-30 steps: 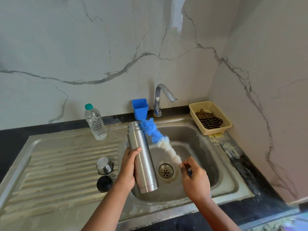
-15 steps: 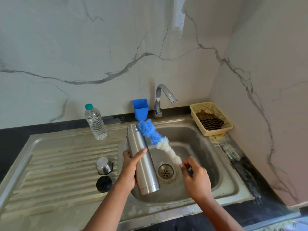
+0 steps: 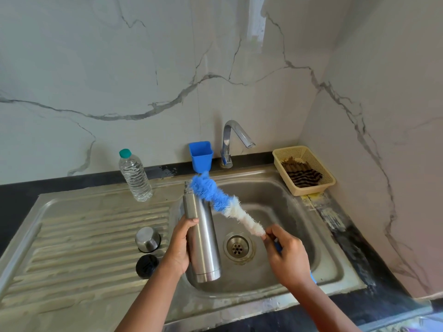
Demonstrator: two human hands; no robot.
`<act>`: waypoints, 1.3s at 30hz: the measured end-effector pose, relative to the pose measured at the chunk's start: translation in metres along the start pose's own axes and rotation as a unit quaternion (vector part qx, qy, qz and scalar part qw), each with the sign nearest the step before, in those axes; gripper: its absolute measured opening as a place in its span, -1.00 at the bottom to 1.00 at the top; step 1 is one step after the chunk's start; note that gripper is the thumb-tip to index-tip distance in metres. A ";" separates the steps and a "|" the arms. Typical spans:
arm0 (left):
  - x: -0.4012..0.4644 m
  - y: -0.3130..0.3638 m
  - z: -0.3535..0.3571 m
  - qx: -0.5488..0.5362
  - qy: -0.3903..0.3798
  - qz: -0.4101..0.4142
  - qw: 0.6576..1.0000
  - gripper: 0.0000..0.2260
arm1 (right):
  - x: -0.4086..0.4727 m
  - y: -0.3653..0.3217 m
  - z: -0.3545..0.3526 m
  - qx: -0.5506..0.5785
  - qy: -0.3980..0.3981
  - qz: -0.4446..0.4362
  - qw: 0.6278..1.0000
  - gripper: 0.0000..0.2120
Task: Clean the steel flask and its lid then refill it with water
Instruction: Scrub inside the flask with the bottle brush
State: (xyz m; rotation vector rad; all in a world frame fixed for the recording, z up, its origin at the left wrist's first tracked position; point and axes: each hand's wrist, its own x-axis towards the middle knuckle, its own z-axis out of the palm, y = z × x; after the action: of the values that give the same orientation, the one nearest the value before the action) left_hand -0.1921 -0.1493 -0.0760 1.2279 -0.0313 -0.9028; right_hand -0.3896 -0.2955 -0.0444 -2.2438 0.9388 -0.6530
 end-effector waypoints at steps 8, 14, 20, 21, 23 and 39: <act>0.002 -0.002 0.000 0.008 0.013 0.008 1.000 -0.27 | -0.002 -0.005 0.004 -0.012 -0.018 -0.007 1.000 -0.72; 0.007 -0.002 -0.007 0.025 0.000 0.020 0.999 -0.31 | -0.001 0.000 0.007 0.014 -0.012 -0.003 1.000 -0.69; 0.006 -0.001 -0.014 0.032 -0.027 0.034 0.999 -0.35 | -0.001 0.003 0.006 0.021 -0.011 -0.001 1.000 -0.74; 0.005 0.000 -0.015 0.030 -0.028 0.030 0.999 -0.36 | -0.001 0.003 0.006 0.022 -0.013 -0.007 1.000 -0.74; 0.005 0.000 -0.019 0.014 -0.020 0.008 1.000 -0.36 | -0.002 0.005 0.007 0.011 -0.012 0.007 1.000 -0.76; 0.003 0.002 -0.013 -0.019 -0.066 0.015 0.998 0.00 | -0.014 0.007 0.018 0.031 -0.010 0.029 0.999 -0.76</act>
State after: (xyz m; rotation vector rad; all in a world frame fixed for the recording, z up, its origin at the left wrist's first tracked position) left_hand -0.1822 -0.1404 -0.0806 1.1292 -0.1377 -0.9530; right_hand -0.3899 -0.2827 -0.0643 -2.1563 0.9587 -0.6249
